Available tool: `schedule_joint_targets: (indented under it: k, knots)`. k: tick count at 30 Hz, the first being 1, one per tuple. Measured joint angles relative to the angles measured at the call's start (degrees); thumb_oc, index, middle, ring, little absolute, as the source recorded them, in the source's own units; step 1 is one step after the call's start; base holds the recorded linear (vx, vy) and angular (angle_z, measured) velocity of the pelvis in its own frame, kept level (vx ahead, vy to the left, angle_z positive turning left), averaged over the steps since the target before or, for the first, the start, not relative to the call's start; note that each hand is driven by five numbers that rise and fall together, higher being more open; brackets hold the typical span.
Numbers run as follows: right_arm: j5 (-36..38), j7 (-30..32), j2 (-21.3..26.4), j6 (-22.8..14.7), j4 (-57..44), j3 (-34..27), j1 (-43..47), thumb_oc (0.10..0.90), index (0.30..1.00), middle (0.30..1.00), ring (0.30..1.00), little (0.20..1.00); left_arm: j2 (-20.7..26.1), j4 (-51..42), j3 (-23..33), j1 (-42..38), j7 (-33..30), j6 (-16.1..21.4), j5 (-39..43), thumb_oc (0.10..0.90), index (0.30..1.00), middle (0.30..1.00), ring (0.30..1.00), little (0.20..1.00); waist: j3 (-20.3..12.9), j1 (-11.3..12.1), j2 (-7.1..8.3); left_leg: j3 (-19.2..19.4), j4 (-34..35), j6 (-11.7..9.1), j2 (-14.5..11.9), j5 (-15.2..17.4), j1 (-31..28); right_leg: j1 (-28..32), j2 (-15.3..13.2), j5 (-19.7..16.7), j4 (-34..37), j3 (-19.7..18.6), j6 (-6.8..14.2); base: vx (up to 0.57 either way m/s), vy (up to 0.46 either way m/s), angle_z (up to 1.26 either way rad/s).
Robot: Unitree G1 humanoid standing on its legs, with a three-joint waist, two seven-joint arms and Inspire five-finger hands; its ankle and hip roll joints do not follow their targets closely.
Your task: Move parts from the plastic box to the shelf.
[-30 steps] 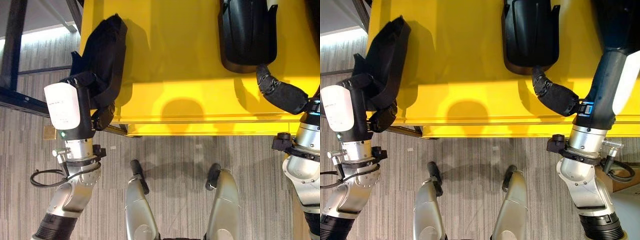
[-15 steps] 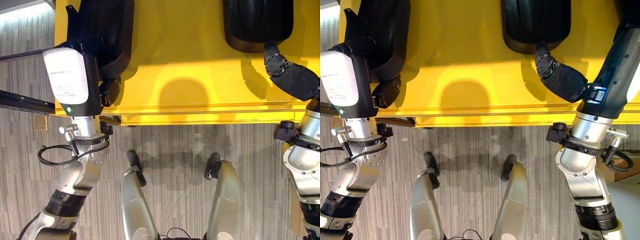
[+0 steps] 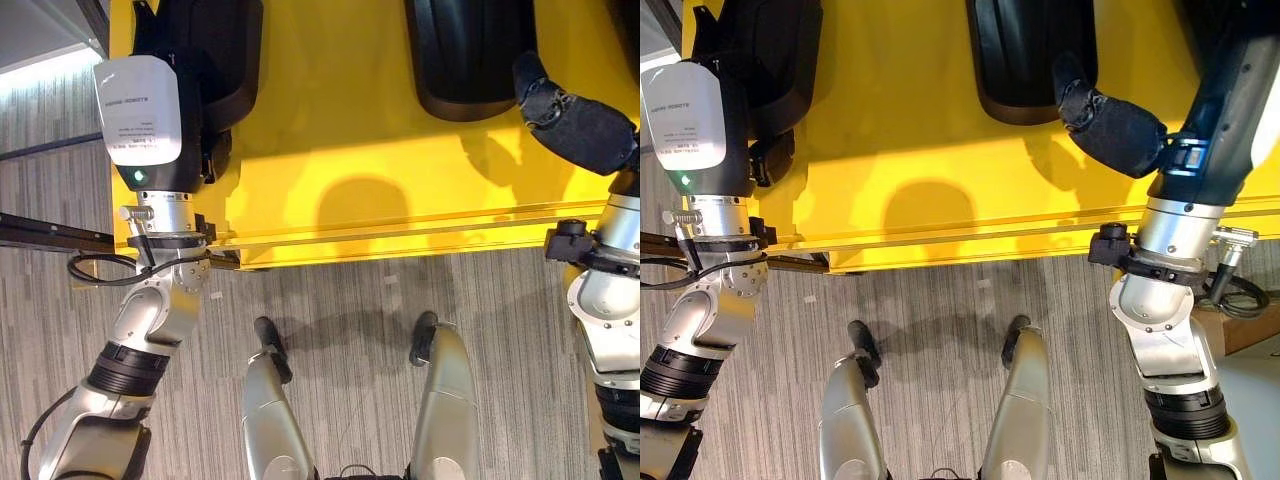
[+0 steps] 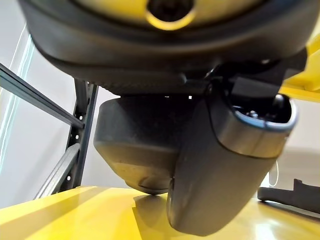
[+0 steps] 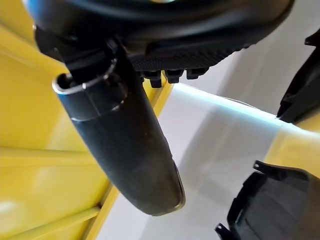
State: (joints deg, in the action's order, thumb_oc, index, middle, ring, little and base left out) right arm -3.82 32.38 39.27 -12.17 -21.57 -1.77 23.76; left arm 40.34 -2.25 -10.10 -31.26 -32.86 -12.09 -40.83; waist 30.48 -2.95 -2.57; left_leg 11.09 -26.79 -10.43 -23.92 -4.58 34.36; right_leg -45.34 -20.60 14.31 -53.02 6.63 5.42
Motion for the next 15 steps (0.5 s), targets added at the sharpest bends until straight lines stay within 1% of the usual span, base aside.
schedule_joint_targets:
  k: [4,7,11,12,13,14,15]
  knots:
    - [-0.02,-1.34,0.01,1.09,0.00,1.12,0.11,0.900,1.000,1.000,1.000,1.000,1.22,2.19,-1.48,-2.98,1.60,-0.96,0.30,0.400,0.300,0.300,0.300,0.300,0.00,-0.22,0.00,0.54,0.10,-0.01,-0.01,0.00,-0.79,0.14,0.14,-0.15,-0.01,-0.62,0.07,0.04,0.025,-0.05]
    - [0.59,-2.13,0.05,2.36,0.01,1.26,0.31,0.900,1.000,1.000,1.000,1.000,1.60,5.06,-1.99,-6.35,2.89,-1.71,3.54,0.400,0.300,0.300,0.300,0.300,-0.01,-0.42,-0.01,1.29,0.23,-0.01,-0.07,0.01,-1.77,0.37,0.35,-0.25,0.05,-1.18,0.14,0.05,0.015,-0.08]
    - [0.62,-2.25,0.10,2.74,0.02,1.27,0.34,0.900,1.000,1.000,1.000,1.000,1.55,4.87,-1.97,-6.45,3.78,-1.74,4.51,0.400,0.300,0.300,0.300,0.300,0.00,-0.84,-0.01,1.30,0.23,-0.01,-0.15,0.00,-1.84,0.43,0.49,-0.29,0.10,-1.16,0.10,0.00,0.000,0.00]
    - [0.62,-2.37,0.10,2.82,0.02,1.28,0.33,0.900,1.000,1.000,1.000,1.000,1.53,4.72,-1.96,-6.34,4.44,-1.81,4.49,0.476,0.407,0.407,0.407,0.407,0.00,-0.82,-0.01,1.28,0.25,-0.01,-0.15,0.01,-1.94,0.63,0.49,-0.33,0.22,-1.12,0.11,0.00,0.000,0.00]
    - [0.62,-2.43,0.10,2.86,0.02,1.30,0.34,0.900,1.000,1.000,1.000,1.000,1.48,4.55,-1.96,-6.38,4.95,-1.93,4.49,0.712,0.736,0.736,0.736,0.736,0.00,-0.80,-0.01,1.28,0.25,-0.07,-0.15,0.05,-2.08,0.85,0.49,-0.36,0.33,-1.09,0.16,0.00,0.000,0.00]
    - [0.62,-2.45,0.10,2.86,0.02,1.30,0.34,0.900,1.000,1.000,1.000,1.000,1.46,4.44,-1.96,-6.41,5.27,-1.99,4.49,0.900,1.000,1.000,1.000,1.000,0.00,-0.78,-0.01,1.29,0.25,-0.08,-0.15,0.08,-2.15,0.96,0.49,-0.38,0.39,-1.07,0.18,0.00,0.000,0.00]
    - [0.62,-2.46,0.10,2.88,0.02,1.31,0.34,0.900,1.000,1.000,1.000,1.000,1.43,4.24,-1.95,-6.46,6.56,-2.01,4.50,0.900,1.000,1.000,1.000,1.000,-0.01,-0.72,-0.01,1.32,0.26,-0.09,-0.15,0.14,-2.36,1.23,0.50,-0.40,0.54,-1.05,0.22,0.00,0.000,0.00]
